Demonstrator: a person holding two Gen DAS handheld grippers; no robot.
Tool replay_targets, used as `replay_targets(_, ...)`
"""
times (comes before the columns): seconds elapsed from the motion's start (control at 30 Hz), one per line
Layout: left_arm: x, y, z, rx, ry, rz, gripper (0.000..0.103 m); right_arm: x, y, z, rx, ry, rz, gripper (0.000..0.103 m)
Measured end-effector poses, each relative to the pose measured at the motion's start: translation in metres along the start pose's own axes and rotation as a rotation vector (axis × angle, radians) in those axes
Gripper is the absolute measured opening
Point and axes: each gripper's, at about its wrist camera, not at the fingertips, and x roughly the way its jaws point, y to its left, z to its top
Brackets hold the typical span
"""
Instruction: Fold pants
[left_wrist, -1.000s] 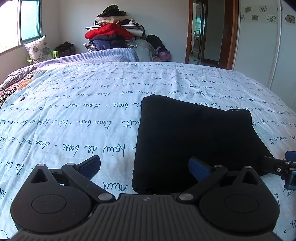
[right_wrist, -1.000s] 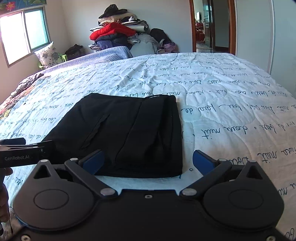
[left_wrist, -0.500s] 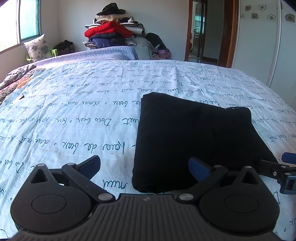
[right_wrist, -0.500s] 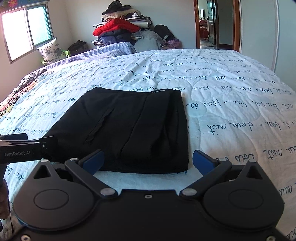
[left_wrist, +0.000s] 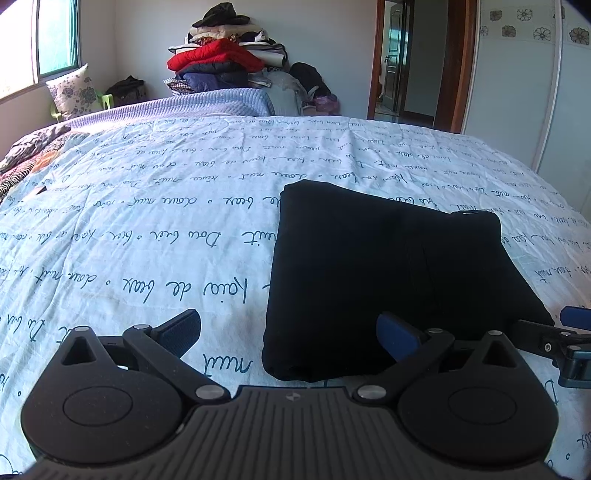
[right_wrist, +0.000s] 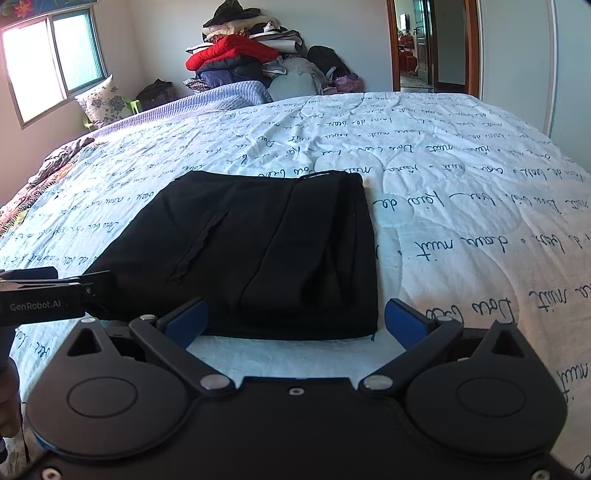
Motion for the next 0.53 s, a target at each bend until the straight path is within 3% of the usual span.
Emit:
replay_targets(0.13,-0.002,-0.001,0.0,0.013,-0.014,-0.006,0.103,0.001,0.0,0.0,0.002,0.002,0.0,0.103)
replay_targets(0.3,-0.018,0.002,-0.002,-0.011,-0.124,0.006,0.103,0.0,-0.001,-0.001,0.005,0.004,0.003,0.103)
replay_targets(0.4,-0.023,0.006,0.002,-0.036,-0.111,-0.056,0.102,0.0,-0.003,-0.002,0.014,0.004,0.006,0.103)
replay_targets(0.53,-0.02,0.001,0.003,-0.017,-0.089,-0.008,0.102,-0.001,-0.005,-0.001,0.029,0.005,0.015,0.103)
